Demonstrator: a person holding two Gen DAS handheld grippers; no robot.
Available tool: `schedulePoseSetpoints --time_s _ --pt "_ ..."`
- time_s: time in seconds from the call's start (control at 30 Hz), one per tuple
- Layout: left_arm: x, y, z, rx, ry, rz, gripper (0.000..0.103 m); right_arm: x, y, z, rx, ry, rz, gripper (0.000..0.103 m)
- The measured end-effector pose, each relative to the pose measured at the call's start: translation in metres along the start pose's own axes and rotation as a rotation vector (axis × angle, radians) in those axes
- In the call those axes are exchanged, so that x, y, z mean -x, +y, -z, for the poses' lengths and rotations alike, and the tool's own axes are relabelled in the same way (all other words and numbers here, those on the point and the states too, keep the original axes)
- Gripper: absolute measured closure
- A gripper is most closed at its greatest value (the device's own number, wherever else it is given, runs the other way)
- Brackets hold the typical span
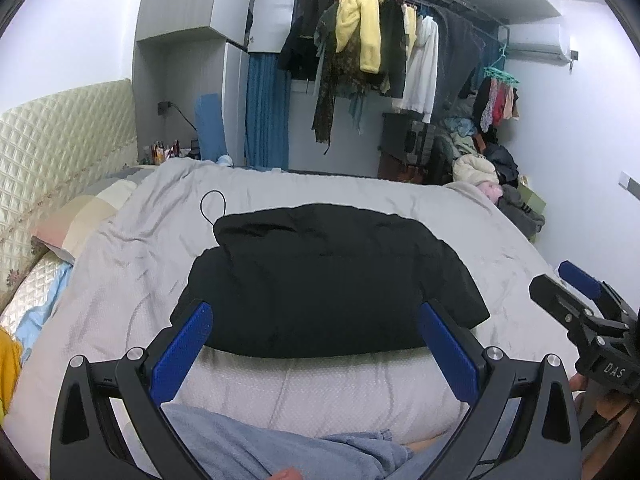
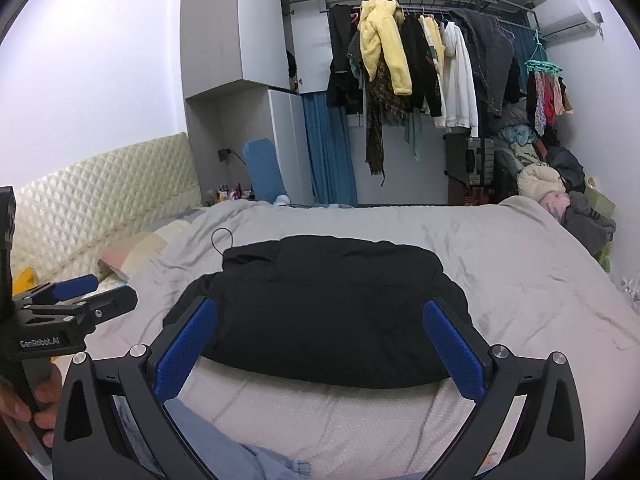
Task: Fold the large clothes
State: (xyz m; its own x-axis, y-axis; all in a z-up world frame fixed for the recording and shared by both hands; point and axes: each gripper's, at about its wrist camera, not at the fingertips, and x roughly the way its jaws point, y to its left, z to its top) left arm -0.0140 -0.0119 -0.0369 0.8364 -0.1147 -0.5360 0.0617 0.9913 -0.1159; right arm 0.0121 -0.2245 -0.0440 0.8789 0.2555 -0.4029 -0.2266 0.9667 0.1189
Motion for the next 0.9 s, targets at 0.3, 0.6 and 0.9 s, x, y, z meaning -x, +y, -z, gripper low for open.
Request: schedulePoseSetpoints --time_s 0.3,0.6,0.9 --pt "-0.004 -0.001 0.002 -0.005 0.005 -0.002 0.0 -0.004 -0.004 0.006 -0.007 0.025 0.006 0.0" --pt "-0.008 -0.005 0.003 -0.014 0.019 -0.011 0.0 -0.003 -0.014 0.009 -0.028 0.025 0.031 0.0" --pt "-0.01 -0.006 0.006 -0.019 0.021 -0.019 0.0 -0.002 -0.021 0.014 -0.042 0.036 0.037 0.0"
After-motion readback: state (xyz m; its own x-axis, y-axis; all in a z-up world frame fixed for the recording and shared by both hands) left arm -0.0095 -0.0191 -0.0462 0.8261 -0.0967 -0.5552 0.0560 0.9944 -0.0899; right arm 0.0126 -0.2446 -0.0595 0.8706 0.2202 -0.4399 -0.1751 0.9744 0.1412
